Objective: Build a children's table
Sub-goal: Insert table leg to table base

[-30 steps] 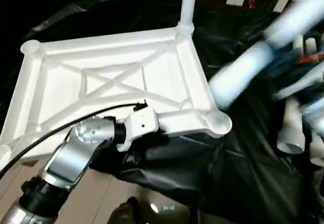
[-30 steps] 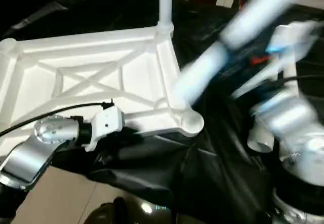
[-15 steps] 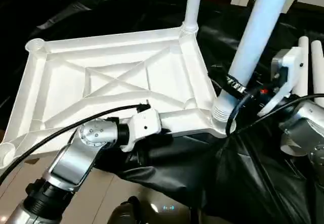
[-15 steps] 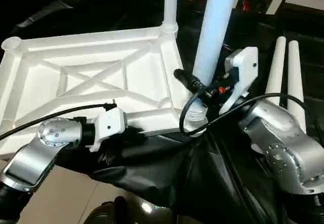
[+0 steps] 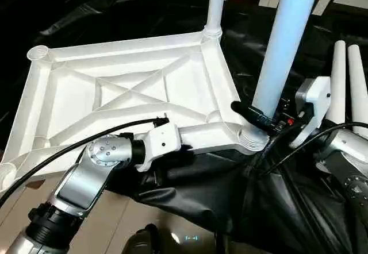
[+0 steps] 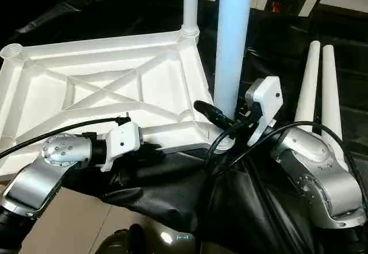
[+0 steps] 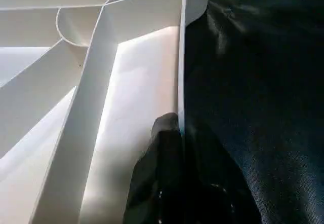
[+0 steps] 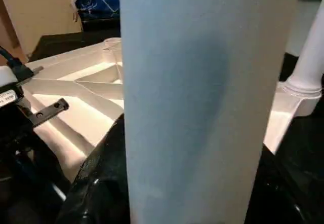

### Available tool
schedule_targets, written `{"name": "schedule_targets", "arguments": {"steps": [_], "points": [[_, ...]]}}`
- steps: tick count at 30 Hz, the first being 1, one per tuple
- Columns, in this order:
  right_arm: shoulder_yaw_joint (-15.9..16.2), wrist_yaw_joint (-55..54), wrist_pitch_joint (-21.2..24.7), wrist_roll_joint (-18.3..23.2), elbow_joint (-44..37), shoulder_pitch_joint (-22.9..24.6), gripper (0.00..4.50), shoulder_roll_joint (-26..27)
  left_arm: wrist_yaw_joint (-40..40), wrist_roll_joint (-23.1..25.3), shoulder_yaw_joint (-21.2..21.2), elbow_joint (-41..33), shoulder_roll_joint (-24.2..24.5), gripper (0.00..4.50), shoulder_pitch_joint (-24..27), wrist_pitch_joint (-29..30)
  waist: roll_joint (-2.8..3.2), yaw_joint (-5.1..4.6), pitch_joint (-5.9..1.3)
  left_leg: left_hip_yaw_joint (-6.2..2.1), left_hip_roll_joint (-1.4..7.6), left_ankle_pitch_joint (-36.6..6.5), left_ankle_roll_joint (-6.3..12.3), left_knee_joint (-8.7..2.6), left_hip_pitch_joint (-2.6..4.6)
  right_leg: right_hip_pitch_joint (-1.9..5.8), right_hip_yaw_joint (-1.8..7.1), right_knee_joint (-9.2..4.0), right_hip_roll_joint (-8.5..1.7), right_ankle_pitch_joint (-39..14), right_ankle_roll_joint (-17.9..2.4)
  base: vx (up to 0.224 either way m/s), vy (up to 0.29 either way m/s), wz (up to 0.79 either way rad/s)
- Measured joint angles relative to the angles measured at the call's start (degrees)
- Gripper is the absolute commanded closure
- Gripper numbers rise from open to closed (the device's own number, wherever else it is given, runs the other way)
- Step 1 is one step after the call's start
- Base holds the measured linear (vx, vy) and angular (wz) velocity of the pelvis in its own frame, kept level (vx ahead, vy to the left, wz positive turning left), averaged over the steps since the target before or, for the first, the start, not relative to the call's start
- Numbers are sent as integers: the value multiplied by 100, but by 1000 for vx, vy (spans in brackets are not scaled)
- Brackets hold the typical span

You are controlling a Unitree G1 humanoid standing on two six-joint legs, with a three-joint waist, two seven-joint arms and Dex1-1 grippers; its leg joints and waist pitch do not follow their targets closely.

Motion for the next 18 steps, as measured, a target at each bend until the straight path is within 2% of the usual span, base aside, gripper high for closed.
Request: {"name": "schedule_targets", "arguments": {"steps": [13, 18], "points": [[7, 356, -507, -289, 369, -49, 271, 309, 0, 5, 8, 84, 3, 450, -18, -57, 1, -32, -2, -4, 5, -6, 10, 29, 3, 13, 0, 9, 0, 7, -11, 0, 0, 0], [110, 498, -736, -497, 441, -100, 271, 350, 7, 19, 9, 91, 4, 450, -11, -71, -2, -39, -4, -4, 8, -7, 12, 38, 5, 17, -1, 13, 1, 9, -14, 0, 0, 0]]}}
